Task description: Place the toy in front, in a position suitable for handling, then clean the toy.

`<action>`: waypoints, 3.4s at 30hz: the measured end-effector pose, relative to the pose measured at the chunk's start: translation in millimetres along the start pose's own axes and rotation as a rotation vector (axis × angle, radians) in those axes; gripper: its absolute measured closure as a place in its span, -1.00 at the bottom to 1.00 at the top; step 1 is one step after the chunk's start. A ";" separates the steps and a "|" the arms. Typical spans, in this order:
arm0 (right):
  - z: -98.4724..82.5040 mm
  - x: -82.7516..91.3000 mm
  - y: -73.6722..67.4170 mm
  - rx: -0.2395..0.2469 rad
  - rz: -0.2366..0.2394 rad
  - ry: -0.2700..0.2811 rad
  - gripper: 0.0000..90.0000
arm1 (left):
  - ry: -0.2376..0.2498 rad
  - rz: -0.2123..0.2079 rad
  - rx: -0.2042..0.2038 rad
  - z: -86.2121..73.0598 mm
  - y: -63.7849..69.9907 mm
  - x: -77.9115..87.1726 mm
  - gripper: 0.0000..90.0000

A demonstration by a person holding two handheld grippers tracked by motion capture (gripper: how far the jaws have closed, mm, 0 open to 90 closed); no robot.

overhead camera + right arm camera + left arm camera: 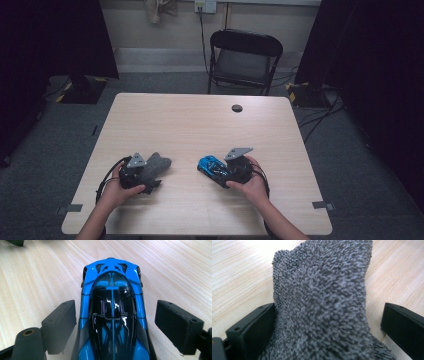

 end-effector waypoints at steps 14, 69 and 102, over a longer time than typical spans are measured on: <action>-22.1 27.9 4.7 -0.010 0.010 -0.011 -0.71 | -0.001 0.004 0.002 0.2 0.2 -0.1 -1.00; -49.3 20.8 -1.7 -0.013 -0.055 0.050 -0.47 | -0.001 0.010 0.013 0.2 1.3 -0.2 -1.00; -49.3 20.9 -2.0 -0.015 -0.058 0.053 -0.46 | 0.024 0.038 0.075 26.7 -5.9 41.4 -0.65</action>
Point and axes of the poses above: each handheld gripper's, and its own axes: x roughly backward along the jaws, z roughly out of its top, y roughly to its right, the point moved 5 cm from there along -x, roughly forward along the jaws, and after that the axes turned 5 degrees about -x, right-handed, at the moved point
